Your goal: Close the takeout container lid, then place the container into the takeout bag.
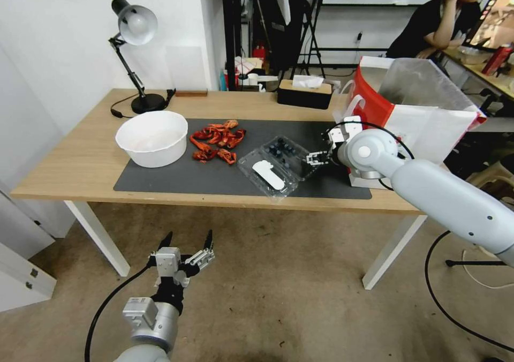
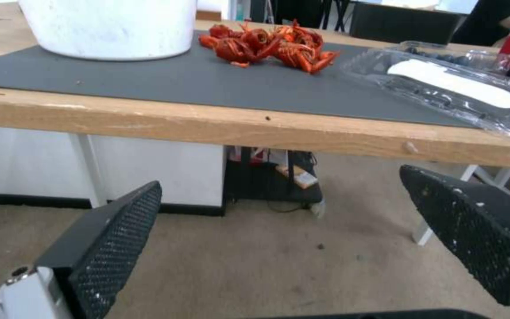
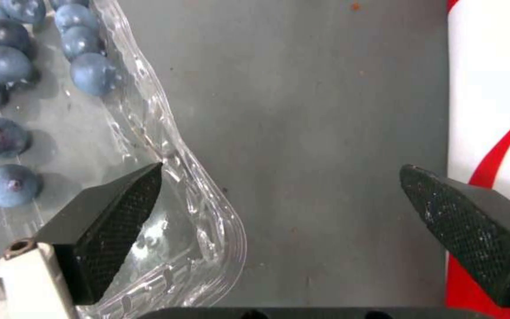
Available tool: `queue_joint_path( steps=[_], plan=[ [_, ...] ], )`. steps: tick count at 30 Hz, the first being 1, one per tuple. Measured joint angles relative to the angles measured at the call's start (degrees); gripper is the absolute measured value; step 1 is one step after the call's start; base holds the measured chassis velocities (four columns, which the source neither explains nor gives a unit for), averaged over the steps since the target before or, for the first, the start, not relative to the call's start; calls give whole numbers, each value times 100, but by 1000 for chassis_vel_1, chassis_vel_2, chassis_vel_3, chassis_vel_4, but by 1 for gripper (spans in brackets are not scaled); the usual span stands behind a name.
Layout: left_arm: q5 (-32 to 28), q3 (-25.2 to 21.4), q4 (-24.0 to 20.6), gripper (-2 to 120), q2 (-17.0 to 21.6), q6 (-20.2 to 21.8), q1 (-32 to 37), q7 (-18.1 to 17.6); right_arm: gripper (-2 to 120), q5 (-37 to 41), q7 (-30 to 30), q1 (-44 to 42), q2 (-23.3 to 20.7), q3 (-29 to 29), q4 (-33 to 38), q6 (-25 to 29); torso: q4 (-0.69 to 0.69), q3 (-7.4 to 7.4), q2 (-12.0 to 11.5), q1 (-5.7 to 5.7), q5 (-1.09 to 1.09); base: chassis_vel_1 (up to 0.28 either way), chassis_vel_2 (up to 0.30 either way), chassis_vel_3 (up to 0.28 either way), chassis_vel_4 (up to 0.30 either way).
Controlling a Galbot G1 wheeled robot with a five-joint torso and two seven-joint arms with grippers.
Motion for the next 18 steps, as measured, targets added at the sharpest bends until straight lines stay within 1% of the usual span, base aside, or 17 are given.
queue_joint_path(
  steps=[12,18],
  plan=[
    [37,3,85,100,-6,-99,-16,-2,100,27,144,-58,79,0,-46,0,0,0,0,0,0,0,0,0,0],
    [68,19,94,100,-5,-113,-14,-9,100,188,434,-58,61,-11,66,0,0,0,0,0,0,0,0,0,0]
  ],
)
